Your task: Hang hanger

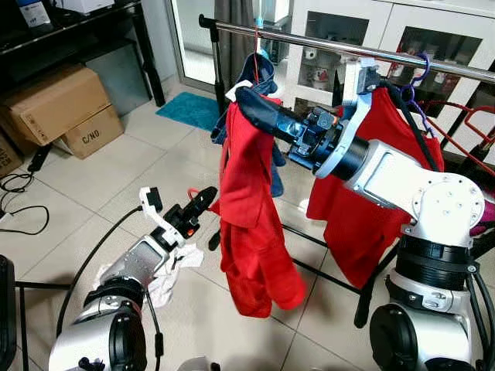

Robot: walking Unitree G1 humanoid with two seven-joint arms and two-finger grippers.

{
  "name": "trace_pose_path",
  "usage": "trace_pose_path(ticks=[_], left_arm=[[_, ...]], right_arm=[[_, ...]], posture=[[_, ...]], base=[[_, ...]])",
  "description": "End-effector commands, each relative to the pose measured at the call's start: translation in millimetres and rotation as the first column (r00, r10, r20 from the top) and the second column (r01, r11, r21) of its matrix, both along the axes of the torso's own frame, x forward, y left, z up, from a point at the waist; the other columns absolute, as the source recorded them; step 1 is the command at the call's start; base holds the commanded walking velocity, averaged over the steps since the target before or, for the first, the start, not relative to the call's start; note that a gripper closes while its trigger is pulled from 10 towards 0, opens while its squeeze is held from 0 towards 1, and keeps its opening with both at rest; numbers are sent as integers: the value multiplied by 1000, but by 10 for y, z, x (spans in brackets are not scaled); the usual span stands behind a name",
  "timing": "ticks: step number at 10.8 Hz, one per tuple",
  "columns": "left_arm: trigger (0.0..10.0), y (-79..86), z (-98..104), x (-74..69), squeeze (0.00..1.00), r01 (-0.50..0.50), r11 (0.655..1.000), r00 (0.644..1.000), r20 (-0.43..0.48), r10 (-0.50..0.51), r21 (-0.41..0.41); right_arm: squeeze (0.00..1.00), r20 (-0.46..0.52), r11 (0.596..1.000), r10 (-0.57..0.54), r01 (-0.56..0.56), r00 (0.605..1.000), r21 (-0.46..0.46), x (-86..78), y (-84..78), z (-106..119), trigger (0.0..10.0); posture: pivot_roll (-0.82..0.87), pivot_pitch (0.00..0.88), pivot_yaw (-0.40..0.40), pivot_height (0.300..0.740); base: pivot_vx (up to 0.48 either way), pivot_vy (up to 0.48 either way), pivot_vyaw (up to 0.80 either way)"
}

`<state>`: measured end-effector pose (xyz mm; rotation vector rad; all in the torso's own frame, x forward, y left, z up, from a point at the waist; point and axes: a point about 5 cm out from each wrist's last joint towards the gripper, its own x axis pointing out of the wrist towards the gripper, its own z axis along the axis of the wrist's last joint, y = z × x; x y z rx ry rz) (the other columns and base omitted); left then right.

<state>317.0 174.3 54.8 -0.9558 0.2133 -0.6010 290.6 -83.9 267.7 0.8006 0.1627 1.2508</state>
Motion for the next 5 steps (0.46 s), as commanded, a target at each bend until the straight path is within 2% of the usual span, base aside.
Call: trace_pose_path(ticks=[1,5], left_arm=[[0,18,20,0,0,-4,1000,1000,16,4,-11],[0,38,42,11,0,-28,1000,999,32,29,-10]], right_arm=[[0,28,999,19,-20,999,25,-22,27,73,0],[0,28,1000,10,-11,1000,25,-22,21,59,0]], posture=[[-120,0,44,740],[-116,0,48,740]], base=[[0,0,0],[0,0,0]])
